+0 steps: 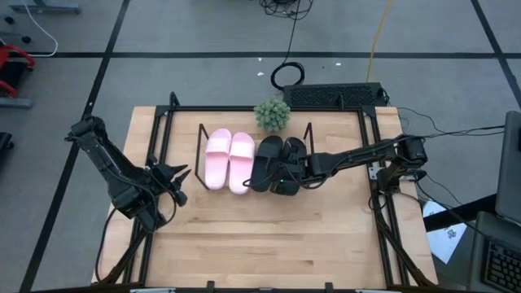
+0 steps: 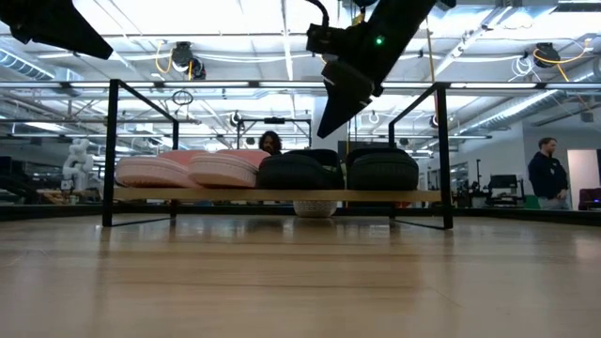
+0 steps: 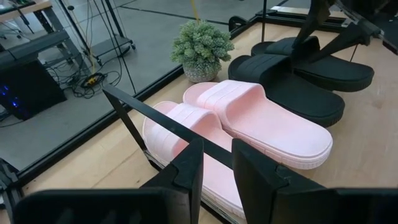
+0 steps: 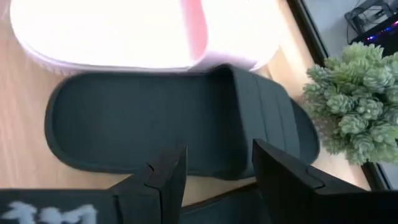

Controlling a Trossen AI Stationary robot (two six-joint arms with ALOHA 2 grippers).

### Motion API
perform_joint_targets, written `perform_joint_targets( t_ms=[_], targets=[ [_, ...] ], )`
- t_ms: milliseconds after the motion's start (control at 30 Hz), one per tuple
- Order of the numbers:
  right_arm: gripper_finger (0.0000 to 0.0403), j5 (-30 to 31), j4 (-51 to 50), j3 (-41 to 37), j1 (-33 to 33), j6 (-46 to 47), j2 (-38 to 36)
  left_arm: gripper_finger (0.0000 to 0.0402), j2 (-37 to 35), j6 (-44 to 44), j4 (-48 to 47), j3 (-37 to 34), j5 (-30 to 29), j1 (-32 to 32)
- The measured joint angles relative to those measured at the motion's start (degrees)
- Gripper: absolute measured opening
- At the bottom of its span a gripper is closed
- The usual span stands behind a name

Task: Pick and place slides into the shelf
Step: Adjust the black slide on the shelf

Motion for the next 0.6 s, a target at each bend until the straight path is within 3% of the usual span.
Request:
perform_joint_targets(
  t_ms=[600],
  targets=[
    [0.0169, 3.1, 0.7, 0.0, -1.4, -2.4, 1.8, 0.0088, 0.0, 0.0, 0.0, 0.0, 0.0, 0.0]
  ],
)
